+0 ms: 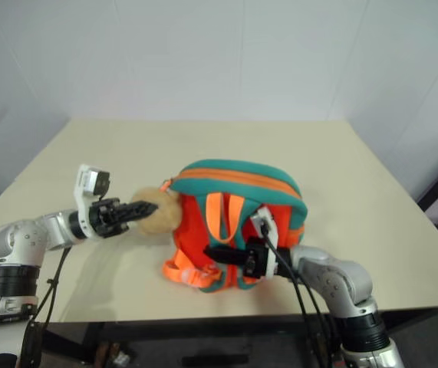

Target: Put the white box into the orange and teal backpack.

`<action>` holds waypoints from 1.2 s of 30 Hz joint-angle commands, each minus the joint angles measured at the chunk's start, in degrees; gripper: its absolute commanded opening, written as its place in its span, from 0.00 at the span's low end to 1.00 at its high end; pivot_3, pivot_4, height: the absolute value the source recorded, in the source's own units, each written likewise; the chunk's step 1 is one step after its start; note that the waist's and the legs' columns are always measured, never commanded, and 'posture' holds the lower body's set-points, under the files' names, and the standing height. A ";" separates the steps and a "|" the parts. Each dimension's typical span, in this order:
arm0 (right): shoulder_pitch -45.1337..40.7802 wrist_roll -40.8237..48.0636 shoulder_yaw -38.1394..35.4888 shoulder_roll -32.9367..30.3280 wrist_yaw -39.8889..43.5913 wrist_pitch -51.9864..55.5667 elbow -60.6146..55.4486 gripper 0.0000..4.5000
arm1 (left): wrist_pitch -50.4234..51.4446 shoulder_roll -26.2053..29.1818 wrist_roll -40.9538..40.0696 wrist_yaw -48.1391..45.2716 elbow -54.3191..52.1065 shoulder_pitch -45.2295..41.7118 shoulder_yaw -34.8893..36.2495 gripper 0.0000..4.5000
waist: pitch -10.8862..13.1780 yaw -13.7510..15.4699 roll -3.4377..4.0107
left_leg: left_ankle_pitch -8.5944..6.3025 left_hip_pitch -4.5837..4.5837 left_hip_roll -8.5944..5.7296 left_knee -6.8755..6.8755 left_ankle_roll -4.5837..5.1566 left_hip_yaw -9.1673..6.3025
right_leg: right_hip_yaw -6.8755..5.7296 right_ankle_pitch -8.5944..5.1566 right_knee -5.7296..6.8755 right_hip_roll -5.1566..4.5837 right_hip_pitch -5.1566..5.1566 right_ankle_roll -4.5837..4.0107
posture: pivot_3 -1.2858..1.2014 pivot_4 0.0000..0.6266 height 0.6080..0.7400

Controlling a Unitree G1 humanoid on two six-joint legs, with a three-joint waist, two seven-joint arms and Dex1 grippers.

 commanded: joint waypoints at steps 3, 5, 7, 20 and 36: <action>0.51 1.19 -0.62 0.41 -0.53 -0.13 -2.00 0.12 | 4.24 2.15 -4.39 5.00 2.96 -2.74 8.04 0.24 | 0.00 0.01 -0.01 | 0.00 0.00 0.00 0.00 0.00 0.00 | 0.00 0.00 -0.01 0.00 0.00 0.00 | 0.52 0.24 1.00; 0.54 1.17 -0.58 0.53 -0.57 -0.20 -1.97 0.12 | 1.14 3.90 -0.75 4.48 2.73 -1.35 6.15 0.24 | 0.00 -0.11 -0.01 | 0.00 0.03 0.00 0.00 0.00 0.00 | 0.00 0.00 0.00 0.00 0.00 0.00 | 0.52 0.24 1.00; 0.47 1.15 -0.57 0.61 -0.54 -0.26 -1.86 0.12 | -6.48 4.63 4.93 4.65 1.85 -0.29 3.35 0.24 | 0.00 -0.01 -0.01 | -0.01 0.03 0.00 -0.02 -0.02 0.00 | 0.00 0.00 -0.01 0.00 0.00 -0.01 | 0.52 0.24 1.00; 0.48 1.35 -0.95 0.43 -0.58 0.05 -1.99 0.12 | -48.89 8.60 33.78 -4.25 6.76 3.53 -14.09 0.24 | -0.01 0.07 -0.01 | -0.06 -0.02 0.00 -0.24 0.01 0.22 | 0.05 -0.36 -0.41 -0.08 -0.04 -0.93 | 0.52 0.24 1.00; 0.08 1.69 -1.19 0.33 -0.36 0.72 -1.74 0.12 | -59.27 -0.43 37.88 -3.70 7.52 6.09 -16.99 0.24 | -0.02 0.16 -0.03 | -0.07 -0.02 0.00 -0.05 0.07 0.24 | 0.09 0.09 -0.21 -0.07 -0.04 -0.11 | 0.52 0.24 1.00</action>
